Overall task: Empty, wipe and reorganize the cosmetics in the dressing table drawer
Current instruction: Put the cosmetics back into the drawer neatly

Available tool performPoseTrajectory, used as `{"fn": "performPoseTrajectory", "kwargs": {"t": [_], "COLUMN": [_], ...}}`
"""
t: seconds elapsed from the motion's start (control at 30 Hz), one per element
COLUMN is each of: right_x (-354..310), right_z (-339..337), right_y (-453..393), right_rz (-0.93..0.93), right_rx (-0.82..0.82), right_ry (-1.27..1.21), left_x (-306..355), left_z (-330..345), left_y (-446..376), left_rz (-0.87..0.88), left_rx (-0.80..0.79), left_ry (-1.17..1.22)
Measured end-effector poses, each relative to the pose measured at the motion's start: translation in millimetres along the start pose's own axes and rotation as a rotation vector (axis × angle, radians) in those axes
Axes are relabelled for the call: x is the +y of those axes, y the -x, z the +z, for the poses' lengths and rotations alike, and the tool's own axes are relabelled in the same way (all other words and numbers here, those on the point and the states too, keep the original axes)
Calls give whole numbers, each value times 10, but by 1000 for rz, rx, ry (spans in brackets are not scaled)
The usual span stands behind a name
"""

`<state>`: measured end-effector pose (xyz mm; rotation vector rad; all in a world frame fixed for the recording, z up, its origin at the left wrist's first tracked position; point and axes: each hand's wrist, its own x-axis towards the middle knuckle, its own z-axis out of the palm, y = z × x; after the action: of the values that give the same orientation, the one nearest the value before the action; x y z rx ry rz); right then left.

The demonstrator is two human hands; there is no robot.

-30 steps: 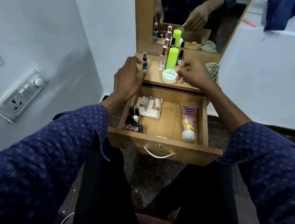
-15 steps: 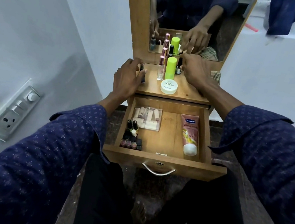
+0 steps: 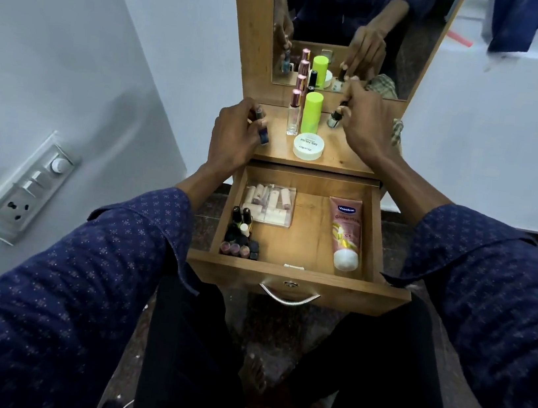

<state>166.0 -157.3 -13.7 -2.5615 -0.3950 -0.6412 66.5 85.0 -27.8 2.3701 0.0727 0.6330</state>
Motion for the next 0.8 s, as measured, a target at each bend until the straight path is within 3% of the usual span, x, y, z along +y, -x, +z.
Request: {"fn": "performPoseTrajectory", "kwargs": {"t": [0.37, 0.8], "right_x": [-473, -767], "right_z": [-493, 84], "right_y": [1103, 2202], "right_rz": [52, 178], "right_rx": [91, -151], "right_ry": [-200, -224], "left_x": [164, -338], "left_z": [79, 191], "left_y": [607, 1219], "left_rz": [73, 32], "left_rx": [-74, -282], "left_ry": [144, 22]}}
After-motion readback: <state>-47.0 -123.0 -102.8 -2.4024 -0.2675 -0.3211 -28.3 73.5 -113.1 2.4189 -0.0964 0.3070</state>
